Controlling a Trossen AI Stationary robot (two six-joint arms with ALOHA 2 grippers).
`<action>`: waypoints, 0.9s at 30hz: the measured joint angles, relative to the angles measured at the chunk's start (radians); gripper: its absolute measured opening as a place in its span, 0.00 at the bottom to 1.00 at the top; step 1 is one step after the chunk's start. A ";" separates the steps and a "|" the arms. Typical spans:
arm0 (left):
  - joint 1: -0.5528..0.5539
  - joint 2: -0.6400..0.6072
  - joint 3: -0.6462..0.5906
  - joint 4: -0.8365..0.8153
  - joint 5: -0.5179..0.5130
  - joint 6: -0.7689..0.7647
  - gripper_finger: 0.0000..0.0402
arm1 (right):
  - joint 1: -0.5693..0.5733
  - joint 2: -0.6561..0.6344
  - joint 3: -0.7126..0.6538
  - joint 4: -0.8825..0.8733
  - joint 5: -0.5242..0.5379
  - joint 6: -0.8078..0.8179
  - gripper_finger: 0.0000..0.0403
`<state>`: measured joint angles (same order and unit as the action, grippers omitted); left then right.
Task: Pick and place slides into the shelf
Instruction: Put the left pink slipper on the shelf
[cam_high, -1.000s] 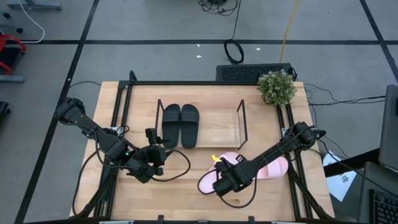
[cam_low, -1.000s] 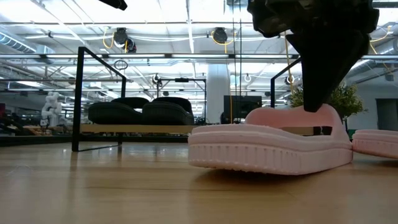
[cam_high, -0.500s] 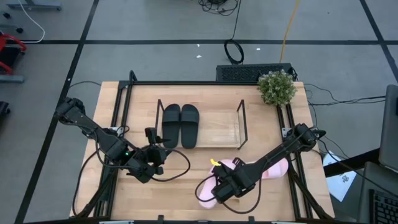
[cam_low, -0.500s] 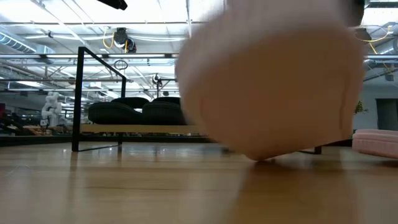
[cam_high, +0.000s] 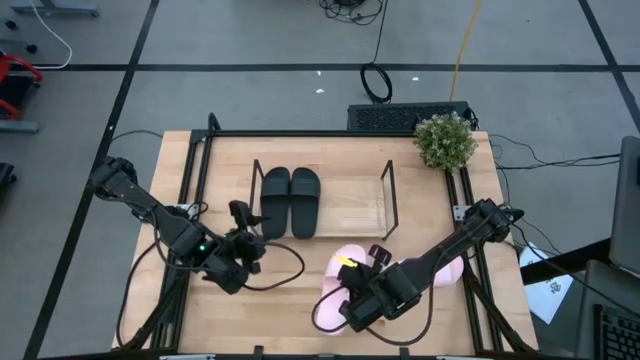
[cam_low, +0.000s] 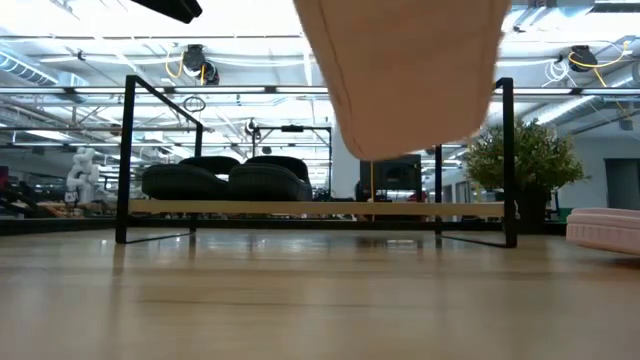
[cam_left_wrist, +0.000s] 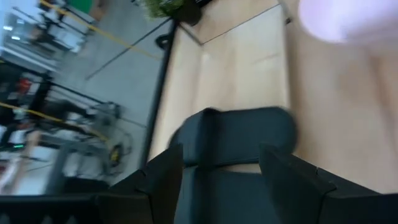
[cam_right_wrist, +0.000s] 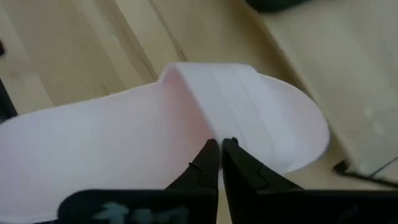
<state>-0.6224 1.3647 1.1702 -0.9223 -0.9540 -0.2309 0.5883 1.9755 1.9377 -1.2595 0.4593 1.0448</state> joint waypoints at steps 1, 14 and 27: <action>0.000 0.000 0.000 -0.023 -0.018 -0.006 0.54 | -0.003 0.000 0.012 -0.013 0.012 -0.024 0.00; 0.002 0.000 0.000 -0.167 -0.191 -0.018 0.54 | -0.105 -0.003 0.066 -0.138 0.194 -0.393 0.00; 0.077 -0.055 0.000 -0.297 -0.266 -0.069 0.54 | -0.231 -0.043 0.068 -0.137 0.361 -0.684 0.00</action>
<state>-0.5449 1.3097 1.1698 -1.2191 -1.2204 -0.3001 0.3576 1.9329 2.0052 -1.3962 0.8200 0.3610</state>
